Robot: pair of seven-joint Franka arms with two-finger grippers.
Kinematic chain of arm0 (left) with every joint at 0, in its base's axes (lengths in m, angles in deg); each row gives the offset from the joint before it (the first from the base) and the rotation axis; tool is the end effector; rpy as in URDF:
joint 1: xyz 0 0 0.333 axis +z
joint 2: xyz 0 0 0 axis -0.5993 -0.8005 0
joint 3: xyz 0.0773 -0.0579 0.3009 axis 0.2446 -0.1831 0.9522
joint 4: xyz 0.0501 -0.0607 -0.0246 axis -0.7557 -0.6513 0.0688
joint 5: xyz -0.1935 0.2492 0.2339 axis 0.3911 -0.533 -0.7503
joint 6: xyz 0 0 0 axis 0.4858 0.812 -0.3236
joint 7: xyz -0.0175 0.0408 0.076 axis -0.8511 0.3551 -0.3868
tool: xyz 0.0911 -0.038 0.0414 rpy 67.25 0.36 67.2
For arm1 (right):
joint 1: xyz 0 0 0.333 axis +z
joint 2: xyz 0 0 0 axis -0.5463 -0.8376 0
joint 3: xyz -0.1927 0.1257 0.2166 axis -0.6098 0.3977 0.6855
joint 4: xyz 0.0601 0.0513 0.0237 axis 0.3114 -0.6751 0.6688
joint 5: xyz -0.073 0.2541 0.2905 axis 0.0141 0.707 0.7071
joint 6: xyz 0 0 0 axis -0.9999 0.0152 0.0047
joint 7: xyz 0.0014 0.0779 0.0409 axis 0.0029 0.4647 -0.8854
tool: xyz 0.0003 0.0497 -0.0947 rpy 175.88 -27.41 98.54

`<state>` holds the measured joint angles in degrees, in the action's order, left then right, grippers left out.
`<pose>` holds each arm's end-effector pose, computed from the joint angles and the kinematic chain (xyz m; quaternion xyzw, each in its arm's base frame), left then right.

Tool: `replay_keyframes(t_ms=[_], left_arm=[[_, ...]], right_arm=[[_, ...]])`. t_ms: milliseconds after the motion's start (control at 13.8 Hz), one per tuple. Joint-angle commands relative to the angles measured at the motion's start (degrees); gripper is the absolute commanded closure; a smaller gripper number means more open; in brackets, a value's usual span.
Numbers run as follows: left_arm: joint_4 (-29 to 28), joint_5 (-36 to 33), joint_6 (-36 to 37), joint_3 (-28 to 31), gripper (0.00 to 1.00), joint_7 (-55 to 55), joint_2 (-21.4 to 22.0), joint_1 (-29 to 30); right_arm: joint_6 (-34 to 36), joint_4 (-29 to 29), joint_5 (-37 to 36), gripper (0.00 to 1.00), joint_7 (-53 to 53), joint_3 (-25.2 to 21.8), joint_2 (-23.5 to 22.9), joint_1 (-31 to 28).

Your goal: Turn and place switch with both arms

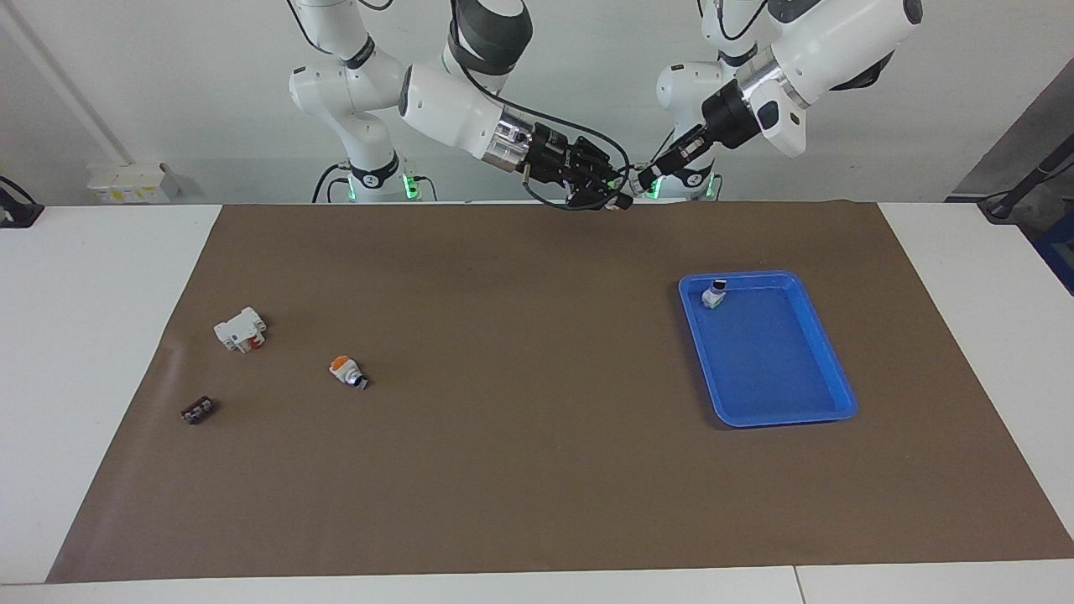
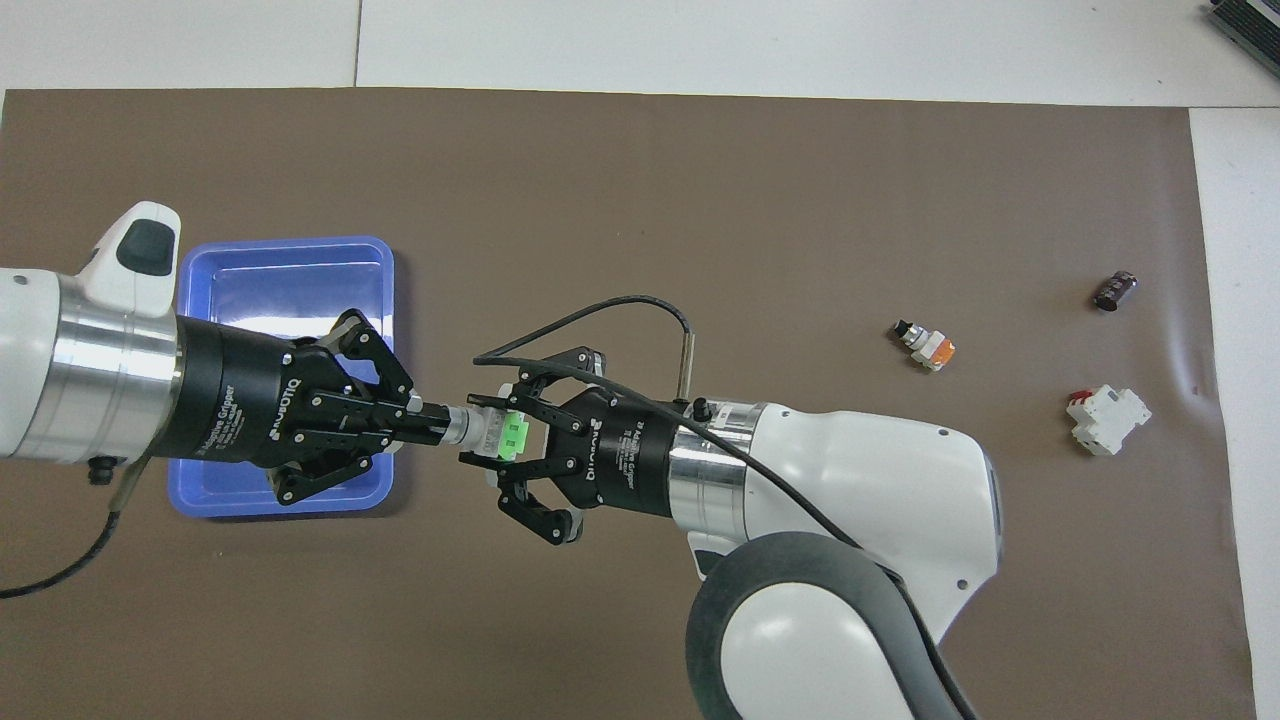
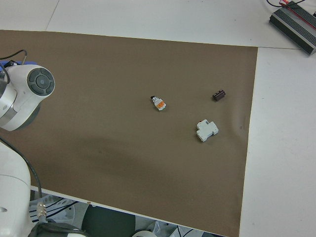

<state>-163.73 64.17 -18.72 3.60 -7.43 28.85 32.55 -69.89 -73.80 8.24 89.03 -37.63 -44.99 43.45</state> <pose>0.4708 -0.1890 0.6291 0.8460 0.4163 -0.1975 0.2681 0.4551 0.3714 0.5232 -0.5611 0.6286 0.3340 0.4223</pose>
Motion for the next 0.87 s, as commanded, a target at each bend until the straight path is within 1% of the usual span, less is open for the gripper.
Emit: replay_keyframes(t_ms=[0,145,289,507,796], left_arm=[[-1.82,0.03,0.13,-1.04,1.0,10.4,1.51,-0.65],[-1.82,-0.32,0.22,-1.04,1.0,18.4,1.51,-0.65],[-1.82,-3.04,0.22,-1.3,1.0,23.69,1.51,-0.74],[-1.82,-4.45,0.31,-2.18,1.0,31.86,1.51,-0.74],[-2.0,-4.81,0.31,-2.97,1.0,37.32,1.6,-0.65]], right_arm=[[-0.16,0.93,-0.22,1.0,0.57,0.1,0.03,-0.14],[-0.07,0.84,-0.22,1.0,0.57,0.1,0.11,-0.14],[-0.07,0.75,-0.39,1.0,0.66,0.1,0.29,-0.14],[-0.07,0.75,-0.48,1.0,0.66,0.1,0.29,-0.14],[-0.07,0.76,-0.39,1.0,0.66,0.1,0.29,-0.14]])
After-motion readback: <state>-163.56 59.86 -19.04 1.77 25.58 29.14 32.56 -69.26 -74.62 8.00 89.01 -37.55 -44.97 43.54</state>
